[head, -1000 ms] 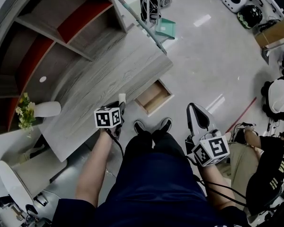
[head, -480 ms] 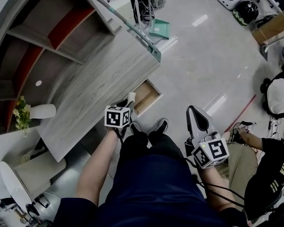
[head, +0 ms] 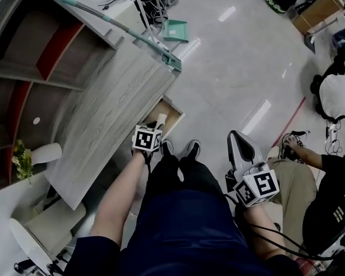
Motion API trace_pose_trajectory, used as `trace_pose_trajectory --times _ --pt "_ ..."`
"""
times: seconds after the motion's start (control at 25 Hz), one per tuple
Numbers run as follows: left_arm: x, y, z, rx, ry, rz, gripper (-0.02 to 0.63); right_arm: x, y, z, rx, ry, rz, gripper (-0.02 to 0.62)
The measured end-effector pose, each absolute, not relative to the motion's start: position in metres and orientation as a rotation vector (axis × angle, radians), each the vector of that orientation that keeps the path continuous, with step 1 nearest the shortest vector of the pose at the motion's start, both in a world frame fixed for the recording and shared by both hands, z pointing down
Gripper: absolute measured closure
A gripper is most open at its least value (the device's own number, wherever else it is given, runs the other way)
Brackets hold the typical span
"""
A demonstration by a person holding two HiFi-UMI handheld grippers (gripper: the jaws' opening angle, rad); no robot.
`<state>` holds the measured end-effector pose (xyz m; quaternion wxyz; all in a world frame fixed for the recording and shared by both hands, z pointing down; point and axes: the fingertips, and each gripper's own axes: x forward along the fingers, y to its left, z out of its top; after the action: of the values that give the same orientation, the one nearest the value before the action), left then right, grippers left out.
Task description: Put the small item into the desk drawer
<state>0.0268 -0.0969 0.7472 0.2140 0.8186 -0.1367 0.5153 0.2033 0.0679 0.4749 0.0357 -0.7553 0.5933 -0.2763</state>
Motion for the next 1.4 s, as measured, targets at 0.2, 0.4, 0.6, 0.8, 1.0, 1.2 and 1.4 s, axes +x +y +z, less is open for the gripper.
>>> trace_pose_trajectory --times 0.2,0.4,0.6,0.8,1.0,1.2,1.4 --pt "0.033 -0.092 0.786 2.272 -0.263 1.558 0.492 0.209 0.084 0.483 -2.402 1.699 -0.887 0.589" --pt "0.042 -0.087 0.811 2.306 -0.169 1.657 0.492 0.21 0.099 0.49 -2.466 1.585 -0.928 0.589" --pt "0.047 -0.082 0.825 2.305 -0.091 1.69 0.492 0.203 0.1 0.495 -2.497 1.524 -0.96 0.589" --pt "0.051 -0.083 0.836 2.304 -0.034 1.715 0.492 0.194 0.097 0.5 -2.509 1.485 -0.988 0.589" --pt "0.052 -0.084 0.841 2.312 0.012 1.755 0.492 0.186 0.096 0.505 -2.521 1.438 -1.014 0.589" --pt "0.056 -0.08 0.848 2.304 0.049 1.781 0.491 0.178 0.095 0.508 -2.517 1.42 -1.023 0.589" --pt "0.05 -0.077 0.857 2.239 0.025 1.776 0.491 0.172 0.094 0.51 -2.507 1.418 -1.029 0.589"
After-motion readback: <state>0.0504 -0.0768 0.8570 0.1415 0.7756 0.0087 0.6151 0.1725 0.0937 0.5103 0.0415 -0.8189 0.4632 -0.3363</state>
